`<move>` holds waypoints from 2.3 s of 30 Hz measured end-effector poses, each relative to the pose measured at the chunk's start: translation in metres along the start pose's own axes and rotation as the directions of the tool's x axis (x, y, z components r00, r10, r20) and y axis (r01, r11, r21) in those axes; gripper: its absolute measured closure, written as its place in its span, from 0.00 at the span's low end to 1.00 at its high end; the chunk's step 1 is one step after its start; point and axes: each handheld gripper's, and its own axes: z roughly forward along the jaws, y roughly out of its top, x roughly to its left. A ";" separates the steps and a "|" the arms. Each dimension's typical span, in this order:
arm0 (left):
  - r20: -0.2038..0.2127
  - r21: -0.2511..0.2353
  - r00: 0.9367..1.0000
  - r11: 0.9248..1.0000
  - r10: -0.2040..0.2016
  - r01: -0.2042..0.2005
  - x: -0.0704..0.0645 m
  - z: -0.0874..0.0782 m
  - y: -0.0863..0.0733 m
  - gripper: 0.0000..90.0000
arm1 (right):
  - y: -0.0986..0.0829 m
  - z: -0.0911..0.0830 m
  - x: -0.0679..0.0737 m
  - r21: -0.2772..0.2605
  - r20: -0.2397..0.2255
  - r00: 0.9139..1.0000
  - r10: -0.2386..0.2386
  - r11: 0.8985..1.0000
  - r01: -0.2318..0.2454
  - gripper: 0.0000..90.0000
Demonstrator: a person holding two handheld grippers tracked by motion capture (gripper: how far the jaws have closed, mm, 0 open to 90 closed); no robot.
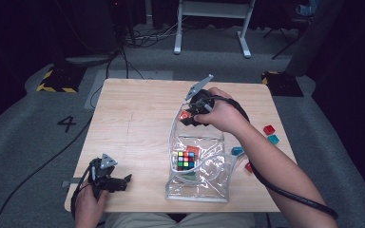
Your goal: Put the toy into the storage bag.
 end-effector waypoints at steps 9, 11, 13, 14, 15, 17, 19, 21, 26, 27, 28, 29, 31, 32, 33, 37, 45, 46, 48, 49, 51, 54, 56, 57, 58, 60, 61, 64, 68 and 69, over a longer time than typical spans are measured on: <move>-0.005 -0.005 1.000 1.000 0.000 0.000 0.000 0.001 0.000 0.00 | -0.003 0.025 -0.003 0.027 -0.012 1.000 -0.012 1.000 0.012 0.66; -0.005 -0.005 1.000 1.000 0.000 0.000 0.000 0.001 0.000 0.00 | -0.004 0.031 -0.003 0.033 -0.017 1.000 -0.014 0.999 0.014 0.66; -0.005 -0.005 1.000 1.000 0.000 0.000 0.000 0.001 0.000 0.00 | -0.006 0.039 -0.002 0.045 -0.023 1.000 -0.016 0.999 0.017 0.66; -0.006 -0.005 1.000 1.000 0.000 0.000 0.000 0.000 0.000 0.00 | -0.006 0.043 -0.001 0.052 -0.026 0.999 -0.021 0.998 0.022 0.66; -0.005 -0.005 1.000 1.000 0.000 0.000 0.000 0.001 0.000 0.00 | -0.006 0.046 -0.001 0.057 -0.028 0.999 -0.022 0.998 0.024 0.66; -0.005 -0.005 1.000 1.000 0.000 0.000 0.000 0.001 0.000 0.00 | -0.006 0.049 0.001 0.069 -0.027 0.999 -0.022 0.997 0.024 0.66; -0.005 -0.005 1.000 1.000 0.001 -0.001 0.000 0.001 0.000 0.00 | -0.006 0.052 0.001 0.072 -0.031 0.999 -0.022 0.997 0.024 0.66; -0.004 -0.002 1.000 1.000 0.002 -0.002 0.000 0.000 0.000 0.00 | -0.007 0.055 0.001 0.078 -0.034 0.999 -0.021 0.997 0.024 0.66; -0.002 -0.002 1.000 1.000 0.003 -0.003 0.000 0.001 0.000 0.00 | -0.010 0.062 0.000 0.101 -0.037 0.999 -0.026 0.994 0.029 0.66; -0.002 -0.002 1.000 1.000 0.004 -0.004 0.000 0.001 0.000 0.00 | -0.010 0.063 0.001 0.107 -0.036 0.999 -0.029 0.994 0.033 0.66; -0.002 -0.002 1.000 1.000 0.004 -0.004 0.000 0.001 0.000 0.00 | -0.010 0.065 0.001 0.116 -0.031 0.999 -0.037 0.993 0.040 0.66; -0.002 -0.002 1.000 1.000 0.004 -0.004 0.000 0.001 0.000 0.00 | -0.010 0.066 0.002 0.121 -0.029 0.999 -0.041 0.992 0.044 0.66; -0.001 -0.002 1.000 1.000 0.004 -0.004 0.000 0.001 0.000 0.00 | -0.011 0.069 0.002 0.133 -0.030 0.998 -0.054 0.989 0.057 0.66; 0.000 -0.002 1.000 1.000 0.004 -0.004 0.000 0.001 0.000 0.00 | -0.011 0.071 0.003 0.137 -0.029 0.998 -0.051 0.989 0.054 0.66; -0.001 -0.003 1.000 1.000 0.004 -0.004 0.000 0.001 0.000 0.00 | -0.011 0.073 0.004 0.148 -0.033 0.998 -0.059 0.987 0.063 0.66; -0.002 -0.003 1.000 1.000 0.005 -0.005 0.000 0.001 0.000 0.00 | -0.011 0.076 0.005 0.166 -0.034 0.998 -0.061 0.984 0.066 0.66; -0.002 -0.003 1.000 1.000 0.005 -0.005 0.000 0.001 0.000 0.00 | -0.013 0.079 0.006 0.163 -0.041 0.998 -0.048 0.985 0.054 0.65; -0.002 -0.003 1.000 1.000 0.005 -0.005 0.000 0.001 0.000 0.00 | -0.013 0.079 0.005 0.159 -0.037 0.998 -0.044 0.986 0.050 0.65; -0.002 -0.003 1.000 1.000 0.005 -0.005 0.000 0.001 0.000 0.00 | -0.014 0.079 0.005 0.152 -0.038 0.998 -0.040 0.987 0.045 0.64; -0.002 -0.003 1.000 1.000 0.005 -0.005 0.000 0.001 0.000 0.00 | -0.015 0.079 0.005 0.147 -0.043 0.999 -0.032 0.988 0.038 0.63; -0.002 -0.003 1.000 1.000 0.005 -0.005 0.000 0.001 0.000 0.00 | -0.016 0.081 0.006 0.154 -0.050 0.998 -0.026 0.988 0.034 0.61; 0.000 -0.003 1.000 1.000 0.004 -0.004 0.000 0.001 0.000 0.00 | -0.015 0.082 0.008 0.149 -0.051 0.998 -0.024 0.988 0.031 0.57; -0.001 -0.003 1.000 1.000 0.004 -0.004 0.000 0.001 0.000 0.00 | -0.015 0.082 0.007 0.151 -0.049 0.999 -0.022 0.988 0.029 0.54; -0.001 -0.003 1.000 1.000 0.004 -0.004 0.000 0.001 0.000 0.00 | -0.015 0.081 0.007 0.151 -0.046 0.999 -0.019 0.988 0.025 0.52; -0.001 -0.003 1.000 1.000 0.004 -0.004 0.000 0.001 0.000 0.00 | -0.015 0.081 0.006 0.148 -0.043 0.999 -0.014 0.989 0.020 0.51; -0.001 -0.003 1.000 1.000 0.004 -0.004 0.000 0.001 0.000 0.00 | -0.016 0.080 0.006 0.144 -0.044 0.999 -0.010 0.989 0.016 0.50; -0.001 -0.003 1.000 1.000 0.004 -0.004 0.000 0.001 0.000 0.00 | -0.016 0.078 0.006 0.139 -0.041 0.999 -0.007 0.990 0.012 0.50; 0.000 -0.002 1.000 1.000 0.004 -0.004 0.000 0.001 0.000 0.00 | -0.016 0.073 0.005 0.119 -0.042 0.999 0.013 0.993 -0.008 0.49; 0.000 -0.002 1.000 1.000 0.004 -0.004 0.000 0.001 0.000 0.00 | -0.016 0.064 0.008 0.132 -0.036 0.996 0.078 0.989 -0.072 0.48; 0.000 -0.002 1.000 1.000 0.004 -0.004 0.000 0.001 0.000 0.00 | -0.016 0.062 0.008 0.124 -0.037 0.996 0.079 0.990 -0.074 0.48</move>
